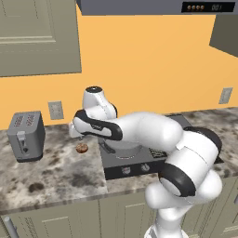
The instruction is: Turn on the burner for the pot on the stove. Wait thirty seconds for the pot to heat up. Then add the mushroom to the pot.
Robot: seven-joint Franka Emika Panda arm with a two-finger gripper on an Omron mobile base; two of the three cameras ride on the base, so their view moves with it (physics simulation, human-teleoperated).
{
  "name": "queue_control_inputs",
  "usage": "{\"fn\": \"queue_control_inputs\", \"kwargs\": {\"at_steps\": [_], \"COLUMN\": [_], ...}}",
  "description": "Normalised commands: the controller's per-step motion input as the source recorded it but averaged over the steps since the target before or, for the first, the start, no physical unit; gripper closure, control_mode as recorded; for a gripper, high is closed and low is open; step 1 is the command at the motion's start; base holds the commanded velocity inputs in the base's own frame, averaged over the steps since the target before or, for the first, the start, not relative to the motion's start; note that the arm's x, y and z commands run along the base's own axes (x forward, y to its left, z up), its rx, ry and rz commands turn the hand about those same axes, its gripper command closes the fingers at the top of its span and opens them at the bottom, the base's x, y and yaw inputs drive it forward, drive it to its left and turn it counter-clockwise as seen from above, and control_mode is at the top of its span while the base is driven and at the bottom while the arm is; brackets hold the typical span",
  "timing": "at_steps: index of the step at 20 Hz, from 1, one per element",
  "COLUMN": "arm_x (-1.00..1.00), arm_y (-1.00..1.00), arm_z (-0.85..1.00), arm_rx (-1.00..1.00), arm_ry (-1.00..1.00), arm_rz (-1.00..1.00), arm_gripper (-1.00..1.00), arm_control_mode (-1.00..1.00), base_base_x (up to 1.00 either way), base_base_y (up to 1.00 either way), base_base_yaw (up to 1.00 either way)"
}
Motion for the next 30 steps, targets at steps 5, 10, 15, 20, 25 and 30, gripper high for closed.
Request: {"fn": "queue_control_inputs", "kwargs": {"at_steps": [5, 10, 15, 20, 25, 30], "arm_x": [0.27, 0.23, 0.11, 0.10, 0.08, 0.17], "arm_y": [0.32, 0.11, 0.00, 0.00, 0.00, 0.00], "arm_z": [-0.23, -0.24, -0.22, -0.19, -0.16, -0.12], "arm_rx": [0.00, 0.00, 0.00, 0.00, 0.00, 0.00], "arm_ry": [0.00, 0.00, 0.00, 0.00, 0.00, 0.00], "arm_rz": [-0.03, -0.06, -0.06, -0.05, -0.03, -0.02], "arm_gripper": [-1.00, -1.00, -1.00, -1.00, -1.00, -1.00], "arm_control_mode": [-1.00, -1.00, -1.00, -1.00, -1.00, -1.00], "base_base_x": [0.00, 0.00, 0.00, 0.00, 0.00, 0.00], "base_base_y": [0.00, 0.00, 0.00, 0.00, 0.00, 0.00], "base_base_yaw": [0.00, 0.00, 0.00, 0.00, 0.00, 0.00]}}
